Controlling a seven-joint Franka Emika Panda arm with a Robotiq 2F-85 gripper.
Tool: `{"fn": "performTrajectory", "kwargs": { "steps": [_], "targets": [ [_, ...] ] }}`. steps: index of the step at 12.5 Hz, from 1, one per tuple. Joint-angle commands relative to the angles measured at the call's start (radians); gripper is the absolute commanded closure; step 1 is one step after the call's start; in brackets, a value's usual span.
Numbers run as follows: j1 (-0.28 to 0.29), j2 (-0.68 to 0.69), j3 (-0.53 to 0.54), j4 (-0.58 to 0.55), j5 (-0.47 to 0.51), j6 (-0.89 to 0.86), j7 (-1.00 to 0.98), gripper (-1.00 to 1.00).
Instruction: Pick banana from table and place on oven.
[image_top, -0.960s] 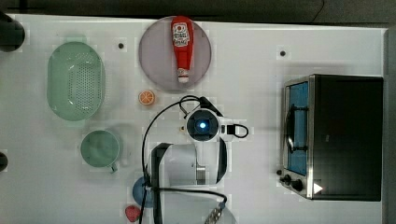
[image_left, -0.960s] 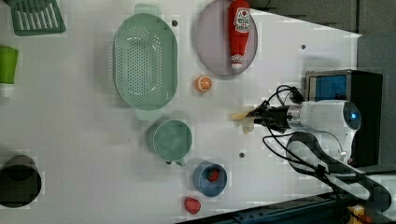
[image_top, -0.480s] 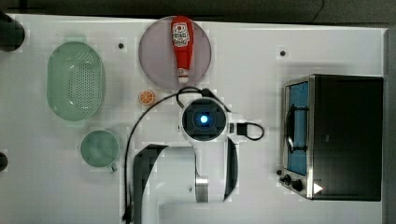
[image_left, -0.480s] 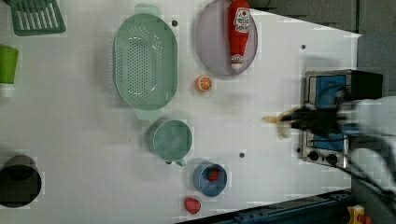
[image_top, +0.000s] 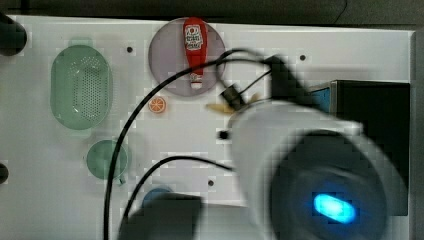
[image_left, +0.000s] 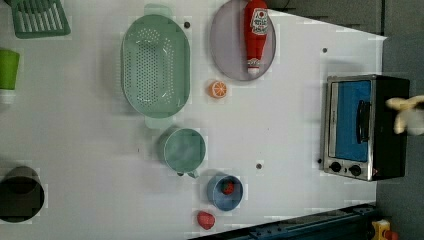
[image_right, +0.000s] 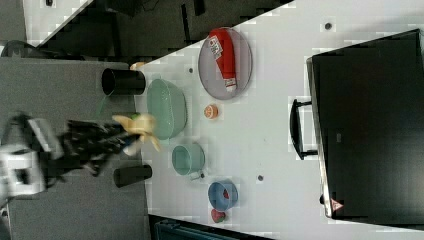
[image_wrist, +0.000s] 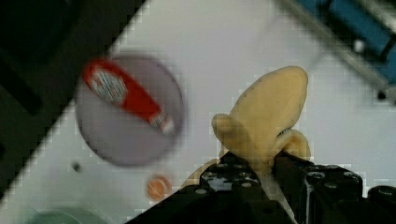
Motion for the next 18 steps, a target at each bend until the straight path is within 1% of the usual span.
{"fn": "performTrajectory", "kwargs": {
  "steps": [1, 5, 8, 10, 12, 13, 14, 18],
  "targets": [
    [-0.028, 0.13, -0.14, 0.006, 0.0, -0.055, -0.163, 0.58],
    [-0.038, 0.288, -0.337, 0.094, 0.0, -0.032, -0.494, 0.58],
    [-0.042, 0.399, -0.468, 0.116, 0.0, 0.106, -0.723, 0.58],
    [-0.047, 0.465, -0.526, 0.116, 0.001, 0.157, -0.826, 0.58],
    [-0.054, 0.515, -0.554, 0.112, 0.016, 0.164, -0.865, 0.58],
    [-0.058, 0.528, -0.556, 0.108, 0.032, 0.164, -0.866, 0.49],
    [-0.062, 0.537, -0.556, 0.106, 0.046, 0.165, -0.866, 0.29],
    [-0.065, 0.538, -0.557, 0.107, 0.048, 0.179, -0.866, -0.61]
  ]
}}
